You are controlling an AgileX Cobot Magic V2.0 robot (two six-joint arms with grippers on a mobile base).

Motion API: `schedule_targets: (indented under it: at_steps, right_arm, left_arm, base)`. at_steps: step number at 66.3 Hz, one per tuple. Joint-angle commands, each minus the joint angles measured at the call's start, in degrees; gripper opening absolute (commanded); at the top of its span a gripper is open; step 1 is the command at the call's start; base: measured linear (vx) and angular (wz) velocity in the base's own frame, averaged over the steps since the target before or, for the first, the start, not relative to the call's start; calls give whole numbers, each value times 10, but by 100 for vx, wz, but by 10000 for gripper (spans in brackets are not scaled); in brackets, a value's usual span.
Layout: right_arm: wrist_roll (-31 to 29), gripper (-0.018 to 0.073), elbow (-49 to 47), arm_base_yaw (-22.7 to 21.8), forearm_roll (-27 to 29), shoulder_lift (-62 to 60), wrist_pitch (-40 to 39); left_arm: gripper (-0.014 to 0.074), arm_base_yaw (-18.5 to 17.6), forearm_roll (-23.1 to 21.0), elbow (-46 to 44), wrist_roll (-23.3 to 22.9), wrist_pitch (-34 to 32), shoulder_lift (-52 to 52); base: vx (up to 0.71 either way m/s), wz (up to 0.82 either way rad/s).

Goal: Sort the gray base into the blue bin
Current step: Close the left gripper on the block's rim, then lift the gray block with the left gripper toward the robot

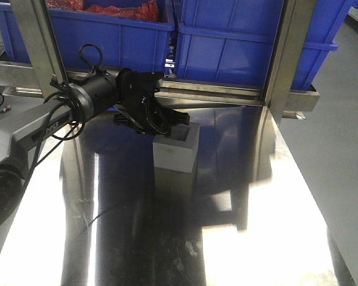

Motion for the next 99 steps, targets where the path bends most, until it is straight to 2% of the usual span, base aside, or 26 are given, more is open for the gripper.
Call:
schedule_targets:
  at_steps: [1, 7, 15, 26, 53, 62, 70, 75, 87, 99]
  right_arm:
    - [-7, -5, 1, 0, -5, -1, -43]
    - [-7, -5, 1, 0, -5, -1, -43]
    - [-7, -5, 1, 0, -5, -1, -43]
    - [-7, -5, 1, 0, -5, -1, -43]
    - [-7, -5, 1, 0, -5, -1, -43]
    - [-7, -5, 1, 0, -5, -1, -43]
    - [-7, -5, 1, 0, -5, -1, -43]
    - [-7, -5, 1, 0, -5, -1, -43]
    - [-7, -5, 1, 0, -5, -1, -43]
    - [-7, -5, 1, 0, -5, -1, -43]
  left_arm:
    - [-8, -3, 16, -11, 2, -18, -47]
    - [-8, -9, 30, -8, 0, -39, -64]
    - [-8, -21, 88, -8, -16, -60, -100]
    - [-8, -31, 138, -8, -20, -62, -151]
    - [-8, -32, 184, 8, -19, -61, -240]
    - [-8, -32, 189, 109, -27, -122, -300]
    - [-8, -32, 189, 224, -45, -207, -369]
    - [-7, -32, 189, 294, -44, -257, -415]
    - [-6, -32, 189, 437, -44, -317, -521]
    - [-6, -32, 188, 576, -46, -427, -639]
  base:
    - [0, 0]
    - [0, 0]
    - [0, 0]
    - [0, 0]
    - [0, 0]
    - [0, 0]
    - [0, 0]
    - [0, 0]
    - [0, 0]
    - [0, 0]
